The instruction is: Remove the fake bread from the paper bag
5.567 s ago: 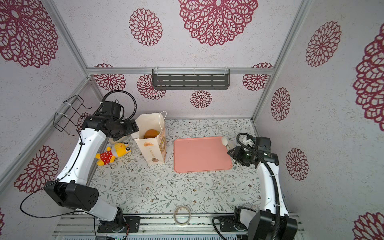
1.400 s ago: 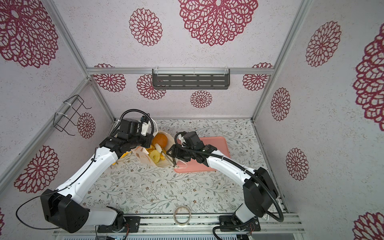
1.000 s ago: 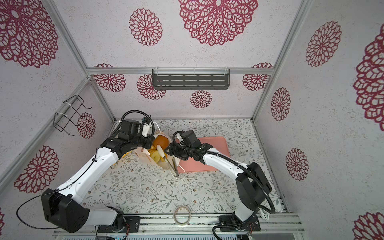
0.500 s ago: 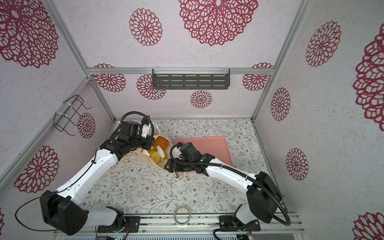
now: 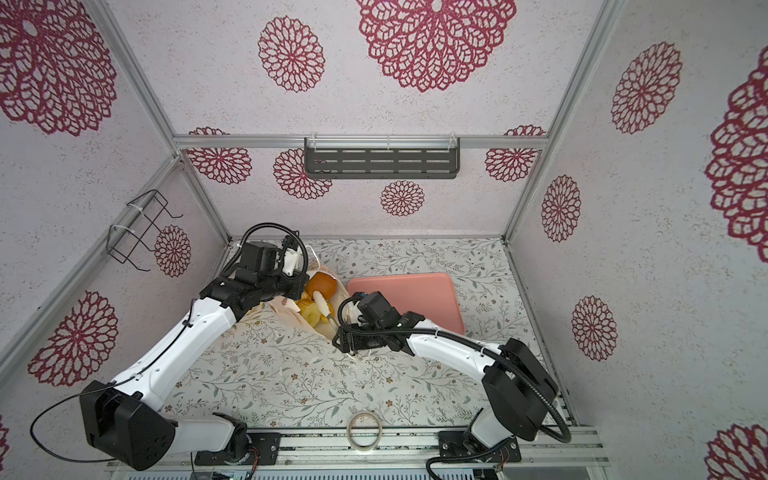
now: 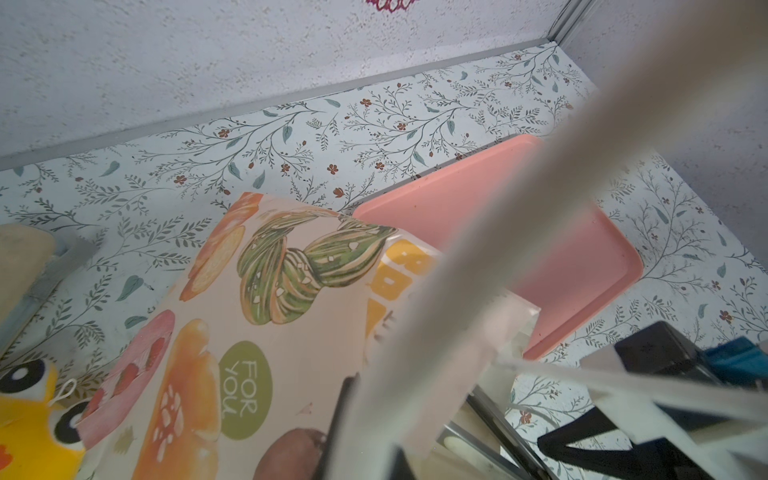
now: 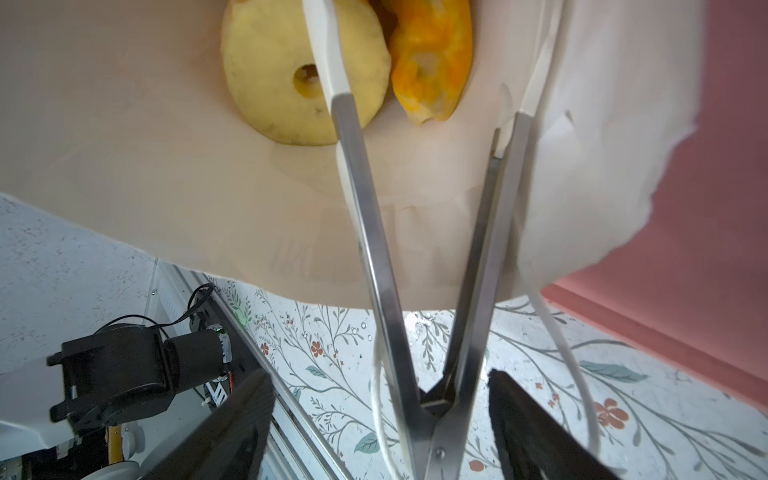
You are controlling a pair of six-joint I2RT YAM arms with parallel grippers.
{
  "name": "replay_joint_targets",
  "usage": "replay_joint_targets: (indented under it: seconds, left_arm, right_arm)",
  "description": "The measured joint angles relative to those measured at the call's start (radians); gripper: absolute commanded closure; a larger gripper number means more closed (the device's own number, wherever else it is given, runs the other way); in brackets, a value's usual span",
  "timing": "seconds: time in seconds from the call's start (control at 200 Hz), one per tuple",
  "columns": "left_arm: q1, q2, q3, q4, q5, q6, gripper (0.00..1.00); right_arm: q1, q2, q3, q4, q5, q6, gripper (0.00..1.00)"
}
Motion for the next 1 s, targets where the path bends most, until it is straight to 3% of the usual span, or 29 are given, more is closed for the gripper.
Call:
replay_joint_targets:
  seconds: [0.39,1.001]
  left_arm:
    - [0.0,0.0,0.0,0.0,0.0,0.0,1.0]
    - [0.0,0.0,0.0,-0.001,0.0,0.0,1.0]
  right_arm:
    - [0.0,0.047,-0.003,0.048,0.0,0.001,0.3]
    - [0.0,0.049,-0.023,0.054,-0.003,-0.013,0.64]
